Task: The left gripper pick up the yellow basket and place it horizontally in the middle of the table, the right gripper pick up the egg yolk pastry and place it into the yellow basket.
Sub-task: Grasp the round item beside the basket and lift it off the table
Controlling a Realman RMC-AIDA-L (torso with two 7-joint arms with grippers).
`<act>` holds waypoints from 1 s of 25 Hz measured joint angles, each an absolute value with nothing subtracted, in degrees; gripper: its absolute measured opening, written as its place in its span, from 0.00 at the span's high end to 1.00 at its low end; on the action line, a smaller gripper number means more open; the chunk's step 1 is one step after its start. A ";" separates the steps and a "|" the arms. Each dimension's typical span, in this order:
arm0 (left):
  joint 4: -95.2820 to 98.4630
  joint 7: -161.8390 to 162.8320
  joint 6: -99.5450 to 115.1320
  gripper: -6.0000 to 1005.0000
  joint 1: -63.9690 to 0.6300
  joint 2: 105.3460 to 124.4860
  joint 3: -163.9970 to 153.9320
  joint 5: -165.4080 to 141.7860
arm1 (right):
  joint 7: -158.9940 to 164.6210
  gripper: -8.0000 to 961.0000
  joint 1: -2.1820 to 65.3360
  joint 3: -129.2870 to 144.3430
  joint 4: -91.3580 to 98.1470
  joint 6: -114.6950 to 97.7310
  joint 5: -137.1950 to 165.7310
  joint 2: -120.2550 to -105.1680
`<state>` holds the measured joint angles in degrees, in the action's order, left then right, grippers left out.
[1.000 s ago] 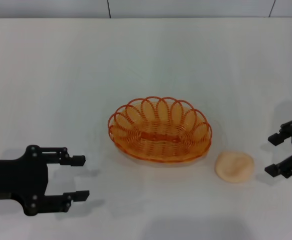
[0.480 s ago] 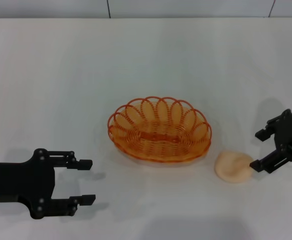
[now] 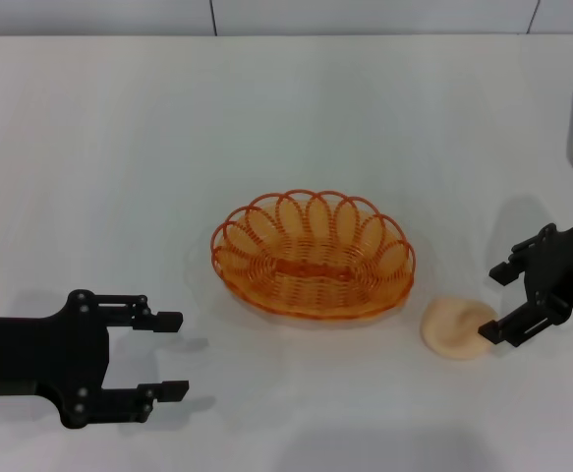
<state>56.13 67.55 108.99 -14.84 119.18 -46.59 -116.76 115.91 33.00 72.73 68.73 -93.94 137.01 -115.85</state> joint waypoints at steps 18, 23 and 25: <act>56.32 67.59 108.93 0.37 -14.94 119.18 -46.35 -115.95 | 114.61 0.57 33.35 73.55 66.31 -93.73 134.43 -115.47; 56.23 67.59 108.90 0.37 -14.94 119.18 -46.29 -115.91 | 114.60 0.79 33.44 73.57 66.08 -93.72 134.26 -115.46; 56.14 67.59 108.89 0.37 -14.94 119.18 -46.22 -115.87 | 114.59 0.84 33.45 73.54 66.08 -93.86 134.12 -115.45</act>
<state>56.14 67.59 108.89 -14.94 119.18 -46.22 -115.87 114.59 33.45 73.54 66.08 -93.86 134.12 -115.45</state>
